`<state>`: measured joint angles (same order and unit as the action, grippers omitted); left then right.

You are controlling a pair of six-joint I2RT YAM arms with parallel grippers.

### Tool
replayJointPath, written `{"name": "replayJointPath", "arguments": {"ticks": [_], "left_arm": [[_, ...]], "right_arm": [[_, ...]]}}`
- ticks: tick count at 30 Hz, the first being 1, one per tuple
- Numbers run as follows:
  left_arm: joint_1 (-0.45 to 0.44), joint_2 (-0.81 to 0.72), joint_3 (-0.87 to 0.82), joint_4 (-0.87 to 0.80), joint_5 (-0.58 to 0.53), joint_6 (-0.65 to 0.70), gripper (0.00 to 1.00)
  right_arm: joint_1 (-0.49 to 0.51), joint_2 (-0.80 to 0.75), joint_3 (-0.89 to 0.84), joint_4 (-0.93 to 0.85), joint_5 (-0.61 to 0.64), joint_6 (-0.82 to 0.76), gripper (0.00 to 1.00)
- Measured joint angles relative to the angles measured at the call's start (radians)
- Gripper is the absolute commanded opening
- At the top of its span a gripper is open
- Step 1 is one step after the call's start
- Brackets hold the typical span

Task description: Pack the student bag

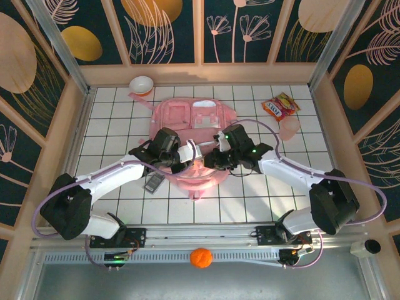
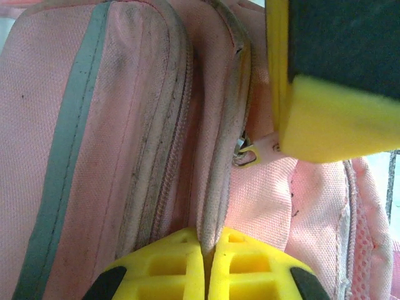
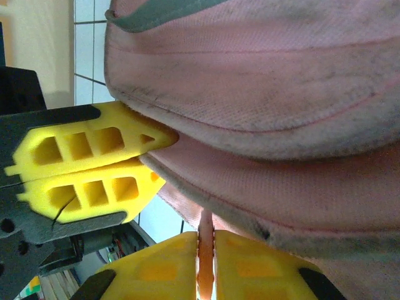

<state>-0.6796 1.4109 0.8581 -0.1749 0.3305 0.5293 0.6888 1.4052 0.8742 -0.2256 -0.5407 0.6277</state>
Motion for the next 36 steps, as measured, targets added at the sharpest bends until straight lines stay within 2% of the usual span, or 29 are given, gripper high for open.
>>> {"name": "replayJointPath", "arguments": {"ticks": [5,8,16,23,27,31,33,36], "left_arm": [[-0.001,-0.006,0.000,0.003,0.028,0.000,0.00],[-0.001,-0.006,0.000,0.003,0.027,0.000,0.00],[-0.003,-0.029,-0.023,0.023,-0.001,0.027,0.00],[-0.007,-0.061,-0.053,0.054,-0.013,0.063,0.00],[-0.007,-0.069,-0.054,0.048,-0.011,0.077,0.01],[-0.006,-0.069,-0.037,-0.005,0.013,0.082,0.47],[-0.009,-0.068,-0.013,-0.043,0.032,0.065,0.57],[-0.041,-0.068,0.022,-0.047,0.037,0.014,0.63]], "right_arm": [[0.013,0.029,0.003,0.009,0.001,-0.001,0.15],[0.015,0.038,0.012,0.003,0.011,-0.012,0.00],[0.001,0.007,0.040,-0.079,0.046,-0.064,0.00],[-0.144,-0.101,0.008,-0.172,0.016,-0.142,0.00],[-0.156,-0.103,0.006,-0.174,-0.018,-0.156,0.00],[-0.158,-0.103,-0.001,-0.167,-0.032,-0.154,0.00],[-0.162,-0.103,-0.002,-0.166,-0.032,-0.151,0.00],[-0.163,-0.111,-0.002,-0.163,-0.032,-0.148,0.00]]}}
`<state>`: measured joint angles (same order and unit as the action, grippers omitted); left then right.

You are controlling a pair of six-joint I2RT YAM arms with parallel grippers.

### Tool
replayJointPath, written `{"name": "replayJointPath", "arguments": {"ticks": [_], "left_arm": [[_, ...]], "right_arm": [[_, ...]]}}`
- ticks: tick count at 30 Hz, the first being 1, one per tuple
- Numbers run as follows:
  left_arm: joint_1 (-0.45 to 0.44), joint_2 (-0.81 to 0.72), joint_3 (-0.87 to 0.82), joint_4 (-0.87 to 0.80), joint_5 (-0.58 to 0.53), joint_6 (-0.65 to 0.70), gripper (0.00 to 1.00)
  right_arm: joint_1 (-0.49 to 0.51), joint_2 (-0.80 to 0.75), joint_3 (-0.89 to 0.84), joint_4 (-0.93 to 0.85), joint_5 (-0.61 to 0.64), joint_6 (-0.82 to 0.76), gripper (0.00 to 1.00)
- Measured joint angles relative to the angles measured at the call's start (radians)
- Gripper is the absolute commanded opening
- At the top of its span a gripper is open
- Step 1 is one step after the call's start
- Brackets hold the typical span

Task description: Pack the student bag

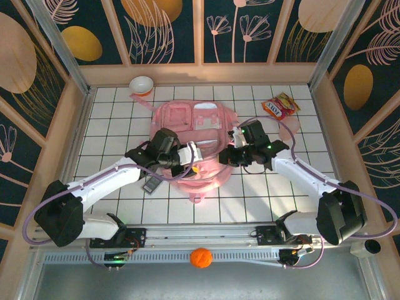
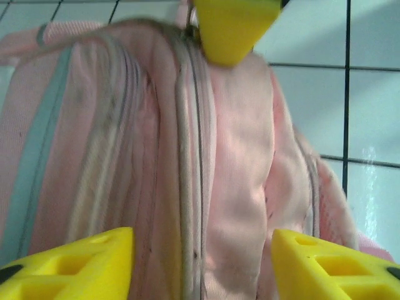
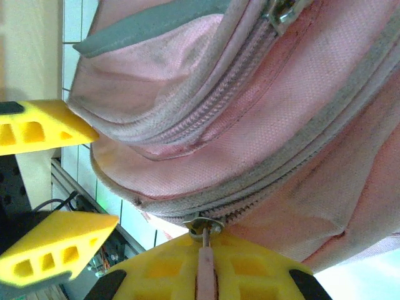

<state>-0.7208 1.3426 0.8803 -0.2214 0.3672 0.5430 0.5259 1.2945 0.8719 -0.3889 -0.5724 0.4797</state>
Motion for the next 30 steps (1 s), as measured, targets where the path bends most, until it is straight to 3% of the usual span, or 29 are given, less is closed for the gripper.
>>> {"name": "replayJointPath", "arguments": {"ticks": [5,8,15,28,30], "left_arm": [[-0.074,0.033,0.050,0.087,-0.026,-0.093,0.64],[-0.097,0.093,0.072,0.129,-0.063,-0.126,0.55],[-0.105,0.175,0.097,0.139,-0.126,-0.116,0.00],[-0.116,0.085,0.011,0.276,-0.121,0.033,0.00],[-0.111,0.074,0.003,0.255,-0.124,0.042,0.00]], "right_arm": [[0.006,-0.005,0.000,0.005,0.003,0.005,0.00],[0.013,-0.008,0.000,0.013,0.003,0.006,0.00],[0.008,-0.014,-0.019,0.029,-0.005,0.008,0.00],[-0.200,0.046,-0.032,0.048,-0.341,-0.119,0.00],[-0.226,0.080,-0.004,0.033,-0.331,-0.142,0.00]]}}
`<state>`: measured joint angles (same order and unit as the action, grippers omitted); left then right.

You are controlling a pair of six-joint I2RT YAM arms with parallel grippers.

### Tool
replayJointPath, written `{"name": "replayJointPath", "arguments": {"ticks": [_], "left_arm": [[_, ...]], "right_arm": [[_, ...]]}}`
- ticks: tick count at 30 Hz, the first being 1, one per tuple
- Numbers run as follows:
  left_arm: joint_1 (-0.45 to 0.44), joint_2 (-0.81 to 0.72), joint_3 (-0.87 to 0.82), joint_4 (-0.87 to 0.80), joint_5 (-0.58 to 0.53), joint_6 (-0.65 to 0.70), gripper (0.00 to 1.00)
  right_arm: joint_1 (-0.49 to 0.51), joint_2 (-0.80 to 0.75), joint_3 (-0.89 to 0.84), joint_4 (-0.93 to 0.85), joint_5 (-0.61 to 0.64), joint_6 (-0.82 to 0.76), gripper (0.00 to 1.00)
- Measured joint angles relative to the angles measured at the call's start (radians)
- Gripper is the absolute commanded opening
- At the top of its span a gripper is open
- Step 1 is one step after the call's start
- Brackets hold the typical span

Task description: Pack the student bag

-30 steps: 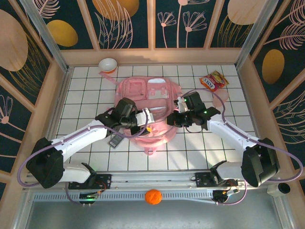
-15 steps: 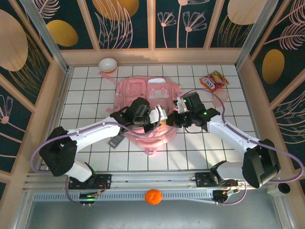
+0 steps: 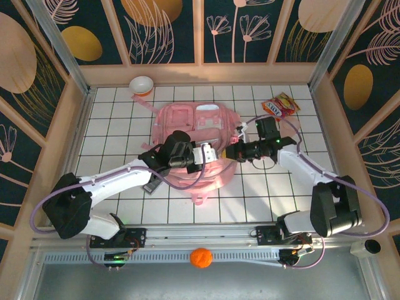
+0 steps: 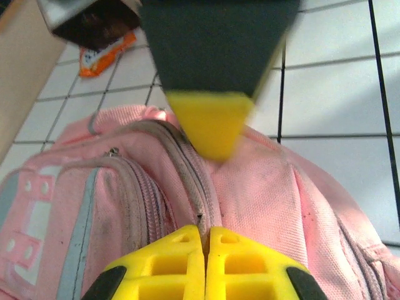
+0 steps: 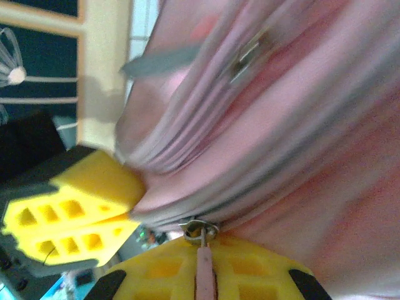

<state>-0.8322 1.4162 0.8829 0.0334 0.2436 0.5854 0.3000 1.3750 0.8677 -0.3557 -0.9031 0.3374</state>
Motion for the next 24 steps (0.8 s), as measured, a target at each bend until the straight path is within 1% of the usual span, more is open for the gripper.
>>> {"name": "replayJointPath", "arguments": {"ticks": [1,4,9,14,16,19,22,24], "left_arm": [[0.003,-0.008,-0.009,-0.007,-0.002,0.006,0.00],[0.006,-0.010,-0.010,-0.011,-0.011,0.014,0.00],[0.014,-0.013,-0.010,-0.017,-0.002,0.013,0.00],[0.024,-0.024,-0.010,-0.038,0.037,0.038,0.00],[0.029,-0.024,-0.010,-0.050,0.048,0.052,0.00],[0.035,-0.024,-0.010,-0.064,0.054,0.070,0.00],[0.036,-0.024,-0.010,-0.077,0.056,0.082,0.00],[0.036,-0.026,-0.010,-0.117,0.063,0.088,0.00]], "right_arm": [[-0.028,0.022,0.015,-0.009,0.002,-0.016,0.00],[-0.052,0.072,0.053,-0.047,0.002,-0.060,0.00],[-0.054,0.083,0.080,-0.093,0.008,-0.124,0.00],[-0.059,0.093,0.082,-0.105,0.003,-0.127,0.00],[-0.061,0.116,0.092,-0.103,-0.004,-0.119,0.07],[-0.063,0.139,0.097,-0.096,-0.016,-0.108,0.12],[-0.065,0.141,0.097,-0.085,-0.009,-0.096,0.16],[-0.084,0.141,0.095,-0.048,0.019,-0.087,0.16]]}}
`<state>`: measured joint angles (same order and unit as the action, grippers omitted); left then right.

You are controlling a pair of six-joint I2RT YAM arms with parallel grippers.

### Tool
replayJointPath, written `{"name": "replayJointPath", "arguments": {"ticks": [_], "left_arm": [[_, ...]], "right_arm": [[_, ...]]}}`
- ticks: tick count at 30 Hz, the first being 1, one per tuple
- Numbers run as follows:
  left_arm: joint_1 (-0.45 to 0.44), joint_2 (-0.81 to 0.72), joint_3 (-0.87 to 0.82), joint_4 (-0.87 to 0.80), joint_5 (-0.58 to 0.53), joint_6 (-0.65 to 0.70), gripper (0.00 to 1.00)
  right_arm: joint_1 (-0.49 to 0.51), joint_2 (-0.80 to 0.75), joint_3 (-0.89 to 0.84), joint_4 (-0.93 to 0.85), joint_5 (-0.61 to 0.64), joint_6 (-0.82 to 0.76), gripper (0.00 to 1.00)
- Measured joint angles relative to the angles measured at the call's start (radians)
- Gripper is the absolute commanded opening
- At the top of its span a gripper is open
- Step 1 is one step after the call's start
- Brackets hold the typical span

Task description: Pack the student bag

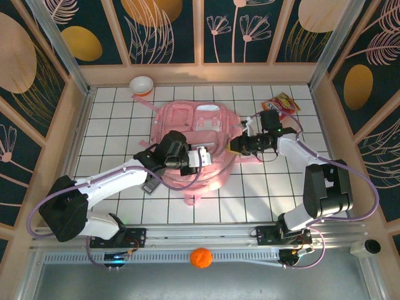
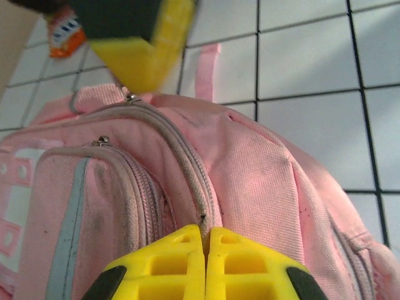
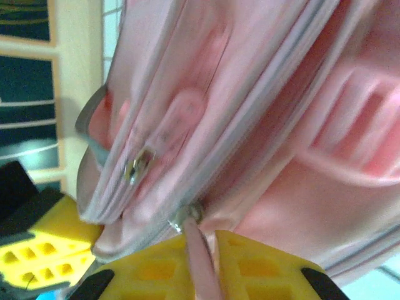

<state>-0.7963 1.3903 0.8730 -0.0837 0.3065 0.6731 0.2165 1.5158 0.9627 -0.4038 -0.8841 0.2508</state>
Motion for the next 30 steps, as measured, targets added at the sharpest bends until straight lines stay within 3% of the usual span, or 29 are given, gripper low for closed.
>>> {"name": "replayJointPath", "arguments": {"ticks": [3,6,12,16,24,30], "left_arm": [[0.000,0.000,0.000,-0.054,0.008,0.001,0.00],[0.000,0.000,0.000,-0.065,0.011,0.001,0.00],[0.004,0.000,0.000,-0.077,0.012,0.001,0.00],[0.005,-0.007,0.000,-0.079,0.015,0.000,0.00],[0.090,-0.141,-0.062,-0.085,0.087,-0.027,0.00],[0.122,-0.204,-0.116,-0.084,0.116,-0.027,0.00]], "right_arm": [[-0.036,-0.010,-0.017,0.068,0.031,0.020,0.17],[-0.040,-0.017,-0.038,0.099,0.046,0.037,0.11],[-0.031,-0.029,-0.051,0.110,0.082,0.042,0.36],[0.014,-0.076,-0.083,0.110,0.161,-0.004,0.41],[0.056,-0.328,-0.212,0.278,0.221,-0.327,0.44],[0.090,-0.296,-0.204,0.273,0.183,-0.708,0.47]]}}
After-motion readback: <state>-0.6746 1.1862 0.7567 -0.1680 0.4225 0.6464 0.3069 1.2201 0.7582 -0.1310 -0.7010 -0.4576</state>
